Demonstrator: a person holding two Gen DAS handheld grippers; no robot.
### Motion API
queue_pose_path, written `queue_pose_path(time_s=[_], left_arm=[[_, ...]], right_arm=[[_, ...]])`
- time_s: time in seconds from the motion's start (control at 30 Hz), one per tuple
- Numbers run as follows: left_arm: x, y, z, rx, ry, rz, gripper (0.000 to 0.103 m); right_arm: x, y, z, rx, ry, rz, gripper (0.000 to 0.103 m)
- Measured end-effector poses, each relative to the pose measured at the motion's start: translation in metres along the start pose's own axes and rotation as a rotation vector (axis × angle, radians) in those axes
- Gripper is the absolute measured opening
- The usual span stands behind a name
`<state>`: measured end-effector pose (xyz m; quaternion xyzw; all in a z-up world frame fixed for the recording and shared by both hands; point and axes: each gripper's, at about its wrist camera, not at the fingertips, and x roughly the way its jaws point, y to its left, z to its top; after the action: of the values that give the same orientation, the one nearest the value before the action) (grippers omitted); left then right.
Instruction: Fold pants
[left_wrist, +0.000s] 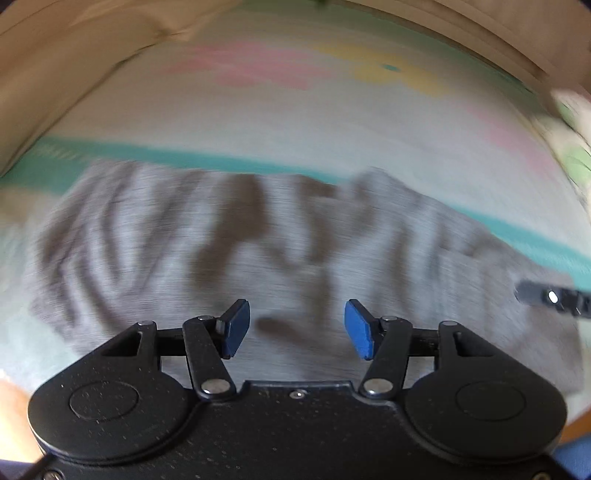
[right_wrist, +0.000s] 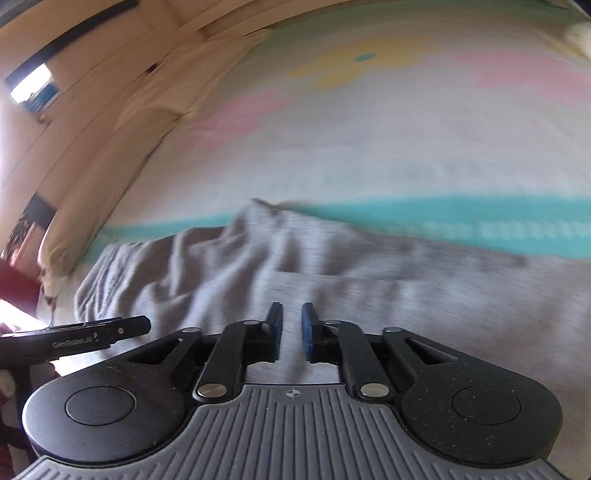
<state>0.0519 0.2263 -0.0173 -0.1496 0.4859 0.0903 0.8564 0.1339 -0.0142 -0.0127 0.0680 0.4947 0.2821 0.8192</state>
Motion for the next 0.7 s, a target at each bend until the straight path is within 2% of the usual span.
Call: queue_pose_path(time_s=[0.1, 0.2, 0.33, 0.4, 0.5, 0.6, 0.7], left_arm=[[0.002, 0.024, -0.002, -0.046, 0.016, 0.019, 0.061], [0.000, 0.029, -0.007, -0.024, 0.023, 0.003, 0.061], [-0.006, 0.027, -0.017, 0.051, 0.021, 0.006, 0.061], [-0.006, 0.026, -0.017, 0.055, 0.023, -0.004, 0.061], [-0.007, 0.032, -0.018, 0.032, 0.025, -0.039, 0.061], [-0.016, 0.046, -0.018, -0.012, 0.017, -0.078, 0.061], [-0.026, 0.060, -0.016, -0.039, -0.027, -0.051, 0.061]], right_arm=[[0.022, 0.013, 0.010, -0.015, 0.025, 0.026, 0.003], [0.048, 0.018, 0.020, -0.012, 0.054, 0.026, 0.003], [0.078, 0.010, 0.029, -0.006, 0.079, -0.076, 0.003], [0.089, 0.000, 0.032, 0.029, 0.073, -0.094, 0.000], [0.089, -0.007, 0.039, 0.071, 0.039, -0.085, 0.000], [0.082, -0.002, 0.040, 0.035, 0.004, -0.107, 0.001], [0.067, 0.006, 0.036, 0.021, 0.004, -0.075, 0.001]])
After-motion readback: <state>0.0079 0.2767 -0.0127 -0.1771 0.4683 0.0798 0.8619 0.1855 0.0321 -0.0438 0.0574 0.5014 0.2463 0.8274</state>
